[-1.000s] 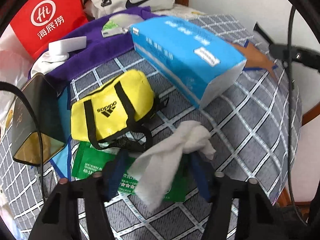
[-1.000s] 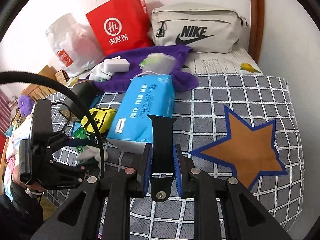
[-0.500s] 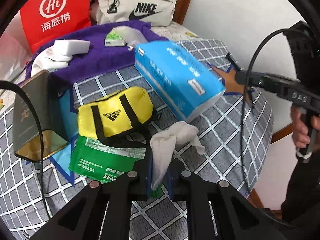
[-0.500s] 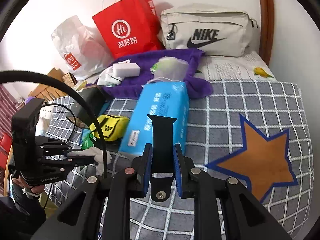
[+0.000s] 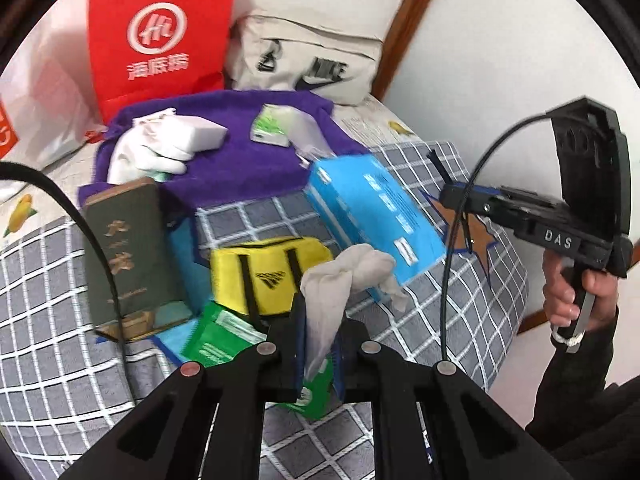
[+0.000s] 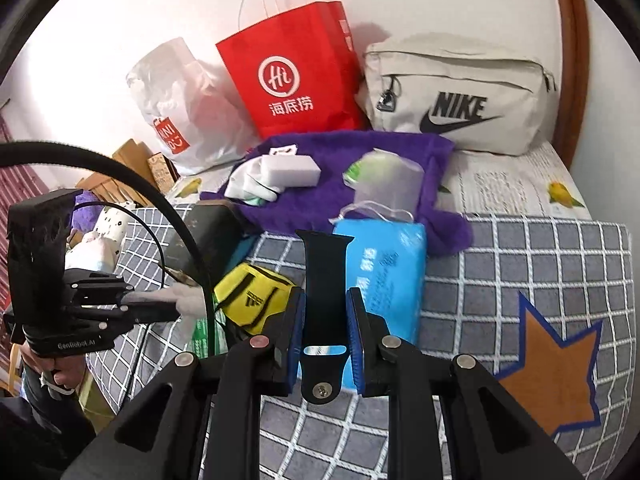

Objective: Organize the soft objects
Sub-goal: 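Carry the strap toward the purple towel with the right tool while the left tool carries the tissue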

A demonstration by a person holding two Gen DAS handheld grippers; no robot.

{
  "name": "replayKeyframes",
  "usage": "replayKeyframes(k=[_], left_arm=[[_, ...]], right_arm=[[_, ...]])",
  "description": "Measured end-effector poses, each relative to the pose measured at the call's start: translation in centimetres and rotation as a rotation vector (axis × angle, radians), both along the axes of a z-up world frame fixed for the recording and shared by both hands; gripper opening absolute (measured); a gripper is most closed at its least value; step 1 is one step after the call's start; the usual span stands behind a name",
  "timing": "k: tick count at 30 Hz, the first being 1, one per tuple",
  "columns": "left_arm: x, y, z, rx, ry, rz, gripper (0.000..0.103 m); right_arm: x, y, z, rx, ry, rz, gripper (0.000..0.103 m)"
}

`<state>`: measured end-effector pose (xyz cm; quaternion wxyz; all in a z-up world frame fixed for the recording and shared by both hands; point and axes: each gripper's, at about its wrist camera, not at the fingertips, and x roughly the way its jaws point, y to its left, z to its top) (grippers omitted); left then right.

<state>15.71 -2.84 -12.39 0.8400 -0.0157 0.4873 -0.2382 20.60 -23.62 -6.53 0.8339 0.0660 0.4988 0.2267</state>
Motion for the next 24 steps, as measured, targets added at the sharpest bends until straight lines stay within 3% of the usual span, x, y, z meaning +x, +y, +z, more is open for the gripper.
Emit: replayKeyframes(k=[10,24], left_arm=[[2.5,2.8,0.8,0.023,-0.028,0.097,0.011],[10.2,5.7,2.3,0.036,-0.075,0.191,0.011]], right_arm=[[2.7,1.9,-0.3,0.007,0.010,0.014,0.021],[10.3,3.5,-0.1,-0.001,-0.029,-0.019,0.021]])
